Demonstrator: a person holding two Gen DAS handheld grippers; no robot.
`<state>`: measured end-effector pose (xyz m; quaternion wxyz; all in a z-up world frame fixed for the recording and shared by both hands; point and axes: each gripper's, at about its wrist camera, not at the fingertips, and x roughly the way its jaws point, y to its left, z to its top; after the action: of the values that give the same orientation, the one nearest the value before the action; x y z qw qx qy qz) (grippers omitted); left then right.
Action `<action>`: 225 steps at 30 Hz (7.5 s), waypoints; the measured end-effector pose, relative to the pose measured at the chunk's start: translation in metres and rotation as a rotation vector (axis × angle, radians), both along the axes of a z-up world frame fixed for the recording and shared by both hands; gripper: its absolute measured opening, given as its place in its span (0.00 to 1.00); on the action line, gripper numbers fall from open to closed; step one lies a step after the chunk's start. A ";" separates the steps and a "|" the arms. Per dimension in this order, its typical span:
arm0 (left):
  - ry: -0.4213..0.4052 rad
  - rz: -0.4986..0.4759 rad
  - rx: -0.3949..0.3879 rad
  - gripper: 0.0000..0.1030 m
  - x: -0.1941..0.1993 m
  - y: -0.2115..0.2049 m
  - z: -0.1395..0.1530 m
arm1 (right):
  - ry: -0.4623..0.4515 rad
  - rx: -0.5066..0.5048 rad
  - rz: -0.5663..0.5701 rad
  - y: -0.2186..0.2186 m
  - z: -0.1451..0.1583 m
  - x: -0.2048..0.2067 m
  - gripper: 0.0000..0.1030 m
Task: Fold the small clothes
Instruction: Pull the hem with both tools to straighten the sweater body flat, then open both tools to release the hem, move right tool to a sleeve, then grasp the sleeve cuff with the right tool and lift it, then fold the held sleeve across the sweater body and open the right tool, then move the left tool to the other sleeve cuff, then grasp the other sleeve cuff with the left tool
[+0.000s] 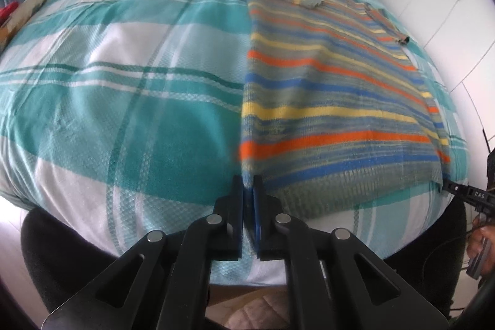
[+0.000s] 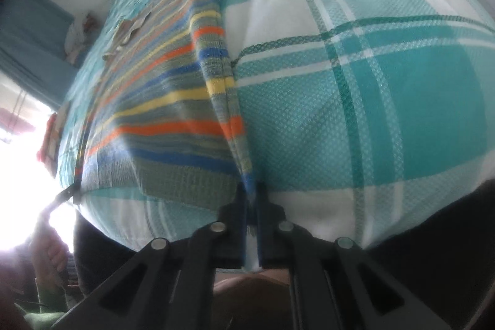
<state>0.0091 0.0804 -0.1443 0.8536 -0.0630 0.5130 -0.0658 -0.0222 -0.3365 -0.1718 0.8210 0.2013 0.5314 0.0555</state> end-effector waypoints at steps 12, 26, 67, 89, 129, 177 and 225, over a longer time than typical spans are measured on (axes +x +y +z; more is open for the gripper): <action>-0.059 0.098 0.220 0.76 -0.028 0.024 0.033 | 0.034 -0.134 0.015 -0.016 0.016 -0.034 0.48; -0.331 -0.082 0.103 0.93 0.065 -0.067 0.041 | -0.330 -0.421 0.236 0.017 0.146 0.092 0.48; -0.089 0.131 0.043 0.91 -0.016 0.001 0.032 | -0.130 -0.320 -0.426 -0.249 0.094 0.222 0.02; -0.097 0.136 0.015 0.91 -0.017 0.000 0.032 | -0.355 0.159 -0.287 -0.246 0.081 0.198 0.33; -0.043 0.176 0.004 0.91 -0.024 0.016 0.021 | -0.195 -0.055 -0.161 -0.247 0.082 0.172 0.06; -0.348 0.022 0.016 0.94 0.059 0.023 0.159 | -0.347 -0.322 -0.058 -0.024 0.094 0.009 0.62; -0.013 0.609 -0.217 0.08 0.211 0.215 -0.010 | -0.283 -0.227 0.008 0.057 0.064 -0.022 0.62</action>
<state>0.2198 0.2958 -0.1540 0.8257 -0.3037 0.4550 0.1379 -0.0440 -0.2792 -0.1080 0.9047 0.0956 0.4144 0.0264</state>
